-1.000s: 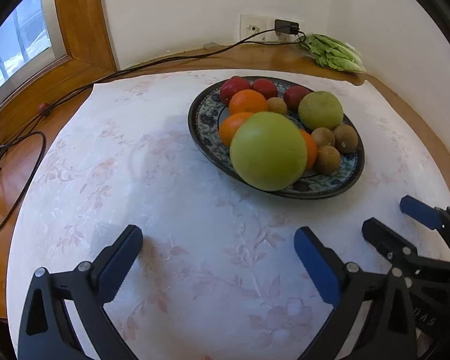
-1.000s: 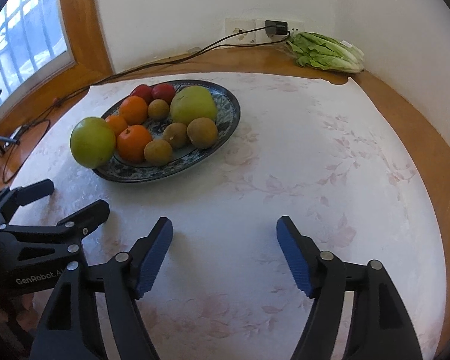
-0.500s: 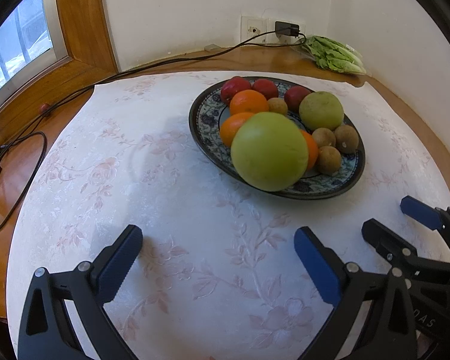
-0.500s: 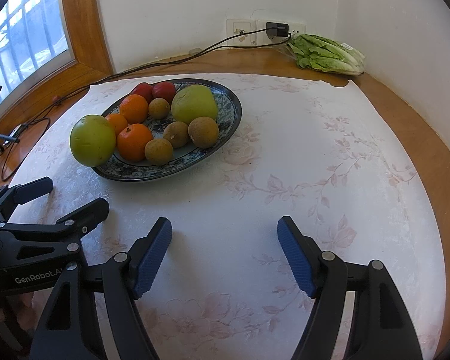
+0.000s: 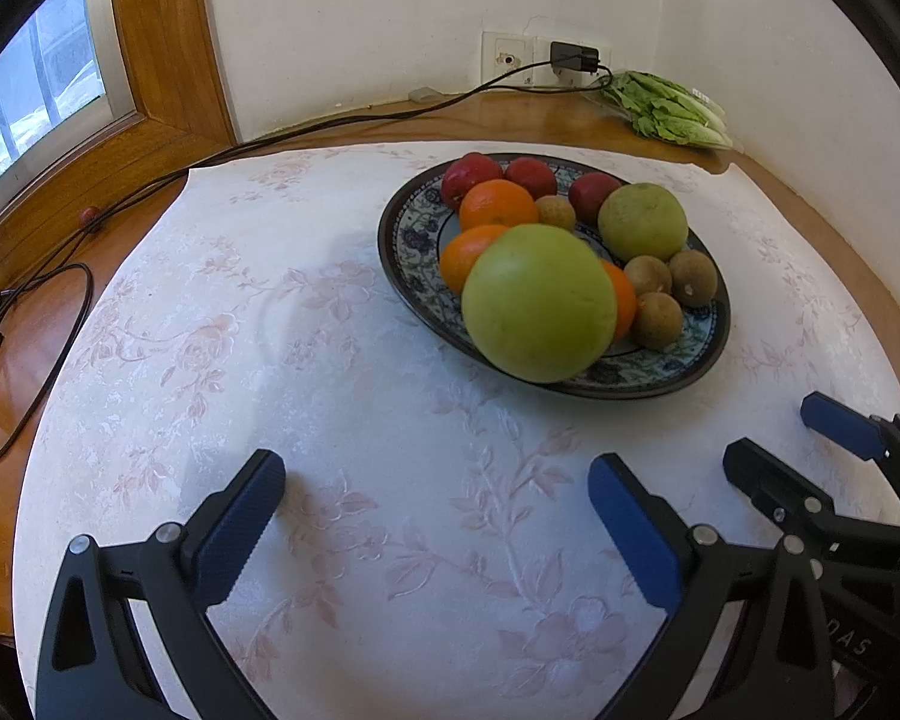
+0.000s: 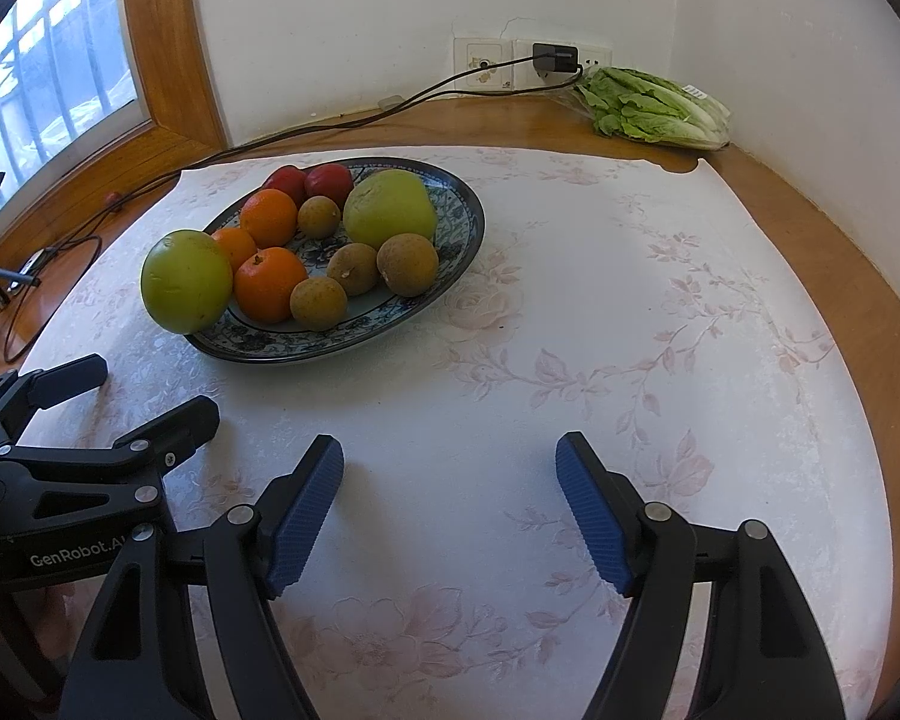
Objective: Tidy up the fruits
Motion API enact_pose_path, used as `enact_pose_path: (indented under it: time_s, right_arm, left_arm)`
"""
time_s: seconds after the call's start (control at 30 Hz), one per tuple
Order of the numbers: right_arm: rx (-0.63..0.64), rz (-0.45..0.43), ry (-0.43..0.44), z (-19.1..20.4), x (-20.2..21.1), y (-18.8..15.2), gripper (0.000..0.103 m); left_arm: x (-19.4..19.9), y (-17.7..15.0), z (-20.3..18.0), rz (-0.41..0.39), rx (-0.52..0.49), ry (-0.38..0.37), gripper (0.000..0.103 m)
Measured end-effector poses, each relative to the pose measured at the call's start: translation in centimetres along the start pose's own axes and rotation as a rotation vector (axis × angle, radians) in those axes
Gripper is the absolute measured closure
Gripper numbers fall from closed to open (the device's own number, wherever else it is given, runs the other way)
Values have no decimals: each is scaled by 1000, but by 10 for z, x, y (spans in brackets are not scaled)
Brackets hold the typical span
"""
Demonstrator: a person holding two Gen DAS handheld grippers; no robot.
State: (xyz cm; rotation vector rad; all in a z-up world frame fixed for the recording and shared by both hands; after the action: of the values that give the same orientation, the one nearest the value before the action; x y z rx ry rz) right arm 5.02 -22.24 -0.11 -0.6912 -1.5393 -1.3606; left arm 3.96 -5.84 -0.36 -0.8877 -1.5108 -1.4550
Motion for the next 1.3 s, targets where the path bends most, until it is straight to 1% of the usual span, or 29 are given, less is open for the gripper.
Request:
enact_pose_path:
  time_s: [1.3]
  right_arm:
    - [0,0,0,0,0,0,27]
  left_arm:
    - [0,0,0,0,0,0,0]
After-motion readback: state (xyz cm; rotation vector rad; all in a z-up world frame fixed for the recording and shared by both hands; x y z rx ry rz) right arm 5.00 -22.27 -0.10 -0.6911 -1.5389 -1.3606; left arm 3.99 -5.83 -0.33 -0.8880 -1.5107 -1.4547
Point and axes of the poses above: each gripper's, at about its wrist camera, not at the fingertips, and x roughly against the way its jaws point, z to its left, y to its top, the point moved 2 cm from there along -x, roughly the way its jaws point, and after that the axes turned 12 degrees about z, right-handed, at the moved point
